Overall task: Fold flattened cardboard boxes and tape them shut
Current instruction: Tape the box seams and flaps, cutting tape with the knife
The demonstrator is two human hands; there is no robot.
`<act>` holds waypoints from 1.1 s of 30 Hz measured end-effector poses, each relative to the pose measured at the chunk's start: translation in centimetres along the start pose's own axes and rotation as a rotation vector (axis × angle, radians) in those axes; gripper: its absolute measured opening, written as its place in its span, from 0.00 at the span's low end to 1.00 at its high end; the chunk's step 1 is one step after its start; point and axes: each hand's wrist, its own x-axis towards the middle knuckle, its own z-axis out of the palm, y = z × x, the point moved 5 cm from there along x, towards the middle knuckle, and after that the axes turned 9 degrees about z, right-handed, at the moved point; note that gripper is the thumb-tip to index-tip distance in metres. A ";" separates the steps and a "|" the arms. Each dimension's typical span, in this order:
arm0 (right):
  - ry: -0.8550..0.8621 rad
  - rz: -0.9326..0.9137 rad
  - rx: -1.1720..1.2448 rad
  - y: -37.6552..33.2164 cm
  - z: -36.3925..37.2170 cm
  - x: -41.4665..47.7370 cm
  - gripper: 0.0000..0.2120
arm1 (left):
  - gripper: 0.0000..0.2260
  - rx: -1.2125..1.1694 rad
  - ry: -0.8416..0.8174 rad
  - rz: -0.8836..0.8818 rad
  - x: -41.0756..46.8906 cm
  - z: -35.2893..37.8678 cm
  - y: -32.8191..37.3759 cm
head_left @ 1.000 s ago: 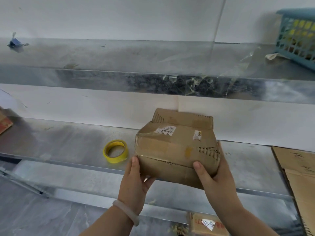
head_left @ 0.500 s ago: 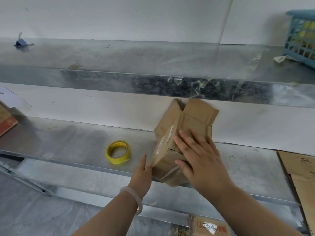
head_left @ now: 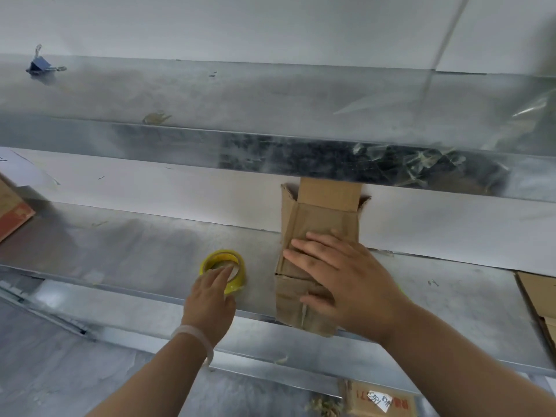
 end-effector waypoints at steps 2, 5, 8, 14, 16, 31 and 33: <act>0.008 0.001 0.015 -0.1 0.0 -0.8 0.31 | 0.27 0.130 -0.111 0.002 0.4 0.3 -0.8; 0.058 0.017 0.038 -0.6 -0.3 -1.7 0.29 | 0.27 0.265 -0.174 0.106 0.8 0.7 -1.8; 0.082 0.056 0.035 -0.7 -0.7 -1.9 0.30 | 0.20 0.279 -0.137 0.153 1.4 0.4 -2.9; 0.123 0.161 0.050 -1.2 -2.1 -1.6 0.30 | 0.17 0.060 -0.026 0.196 2.7 -2.8 -1.2; 0.136 0.232 0.089 -1.3 -2.5 -1.3 0.29 | 0.21 -0.086 0.036 0.268 2.8 -5.3 1.0; 0.353 0.485 0.542 -6.4 -4.9 3.6 0.18 | 0.18 -0.230 0.189 0.722 2.4 -15.9 9.3; 0.333 0.487 0.524 -7.0 -4.8 3.3 0.15 | 0.17 -0.242 0.190 0.724 2.4 -16.3 9.2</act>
